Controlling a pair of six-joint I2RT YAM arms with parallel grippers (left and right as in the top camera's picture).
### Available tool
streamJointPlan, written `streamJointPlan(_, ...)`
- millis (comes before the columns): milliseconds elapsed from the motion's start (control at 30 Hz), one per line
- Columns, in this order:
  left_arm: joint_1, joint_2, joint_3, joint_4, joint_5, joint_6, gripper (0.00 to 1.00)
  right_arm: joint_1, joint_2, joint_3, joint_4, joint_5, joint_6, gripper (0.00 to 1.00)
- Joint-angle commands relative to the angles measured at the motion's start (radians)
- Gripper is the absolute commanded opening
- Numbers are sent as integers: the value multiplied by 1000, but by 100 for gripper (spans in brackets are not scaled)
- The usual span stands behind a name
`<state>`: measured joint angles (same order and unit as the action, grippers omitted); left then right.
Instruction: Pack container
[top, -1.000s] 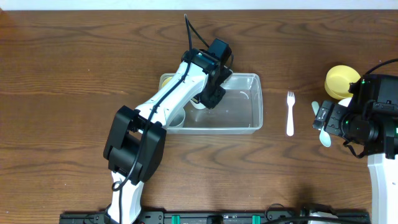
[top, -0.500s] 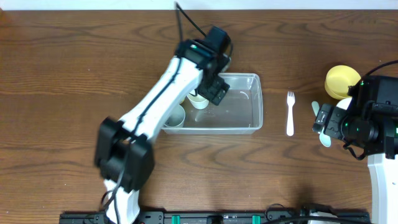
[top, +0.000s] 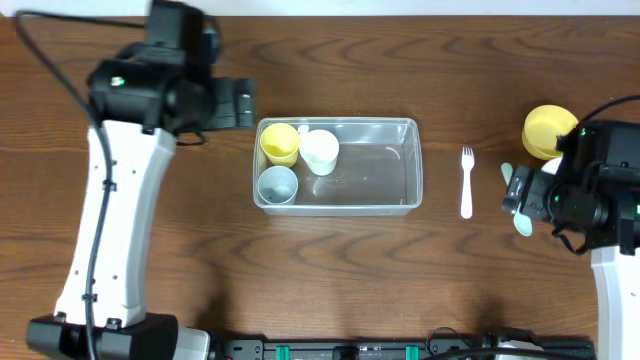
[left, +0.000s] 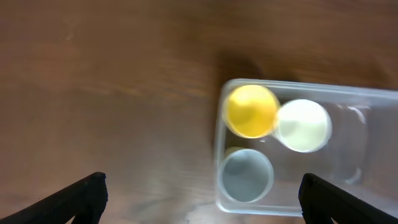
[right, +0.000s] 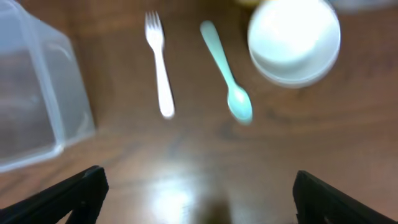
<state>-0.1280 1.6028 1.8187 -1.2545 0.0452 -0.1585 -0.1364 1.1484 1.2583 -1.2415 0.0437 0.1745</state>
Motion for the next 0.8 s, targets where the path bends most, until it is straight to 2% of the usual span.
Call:
streamJointPlan(0,57,-11,-94,-4,0,-40,98,-8,48,34,41,7,-42,96)
streamJointPlan(200,97,-100,-354,100,-1,-54,98,-37,260,252,45,13,-97,96)
streamJointPlan(433,100,-323,-576,164,-2,-57,98,-102,532,582,-103,13,-135,96)
streamJointPlan(567,100,-454,-631,200,-12,-57,98,-126,639,628,-76,20,-219,95)
streamJointPlan(767,100,-541,-651,177,-11,-58,98,-160,827,628,-30,47,-222,92)
